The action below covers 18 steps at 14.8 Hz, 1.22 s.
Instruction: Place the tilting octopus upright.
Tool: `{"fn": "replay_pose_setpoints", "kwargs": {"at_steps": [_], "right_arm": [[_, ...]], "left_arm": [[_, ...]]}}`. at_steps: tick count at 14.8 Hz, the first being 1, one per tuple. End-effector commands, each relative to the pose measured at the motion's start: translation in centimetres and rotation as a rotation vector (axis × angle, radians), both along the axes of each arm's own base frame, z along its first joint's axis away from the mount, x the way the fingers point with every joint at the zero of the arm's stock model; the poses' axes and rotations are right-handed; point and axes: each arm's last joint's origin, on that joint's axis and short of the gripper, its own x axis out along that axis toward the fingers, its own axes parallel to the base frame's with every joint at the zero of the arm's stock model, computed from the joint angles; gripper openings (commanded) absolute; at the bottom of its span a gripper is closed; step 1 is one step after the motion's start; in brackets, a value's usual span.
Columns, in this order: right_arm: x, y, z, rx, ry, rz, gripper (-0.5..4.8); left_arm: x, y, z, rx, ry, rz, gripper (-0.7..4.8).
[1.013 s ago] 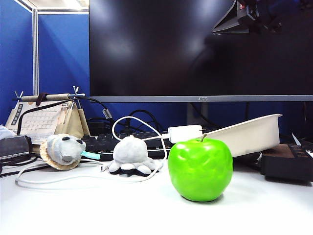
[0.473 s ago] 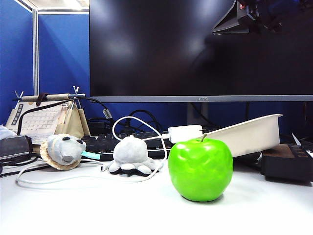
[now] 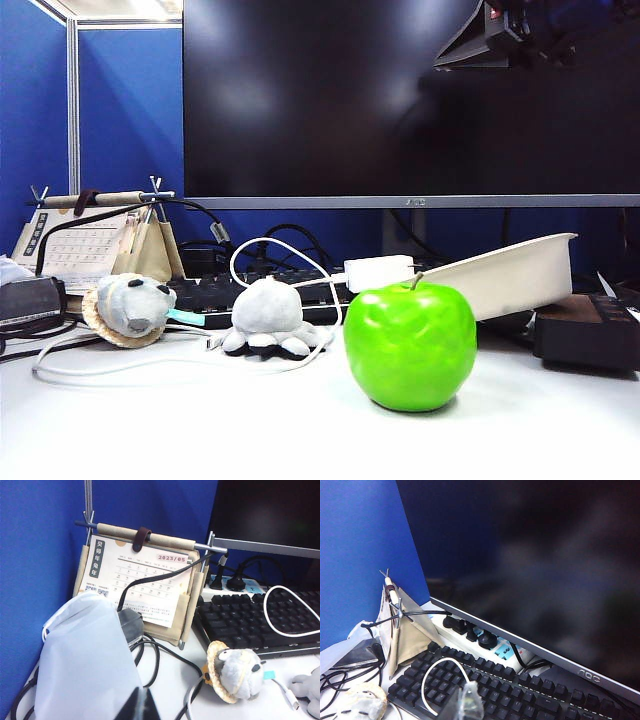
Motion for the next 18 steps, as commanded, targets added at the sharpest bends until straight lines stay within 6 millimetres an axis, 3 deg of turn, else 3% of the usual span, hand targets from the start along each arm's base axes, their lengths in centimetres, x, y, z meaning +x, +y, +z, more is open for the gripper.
{"fn": "replay_pose_setpoints", "kwargs": {"at_steps": [1,12,15,18], "right_arm": [[-0.2,0.3,0.3,0.001,-0.019,0.017,-0.01],[-0.5,-0.1,0.7,-0.007,-0.024,-0.004,-0.01],[-3.8,-1.0,3.0,-0.015,-0.004,-0.028,-0.01],[-9.9,-2.6,6.2,-0.007,-0.053,-0.111,-0.01]], "left_arm": [[0.0,0.0,0.1,-0.002,-0.012,-0.004,-0.06],[0.0,0.0,0.1,-0.002,-0.012,-0.004,-0.06],[0.0,0.0,0.1,-0.002,-0.012,-0.004,-0.06],[0.0,0.0,0.1,-0.002,-0.012,-0.004,-0.06]]}}
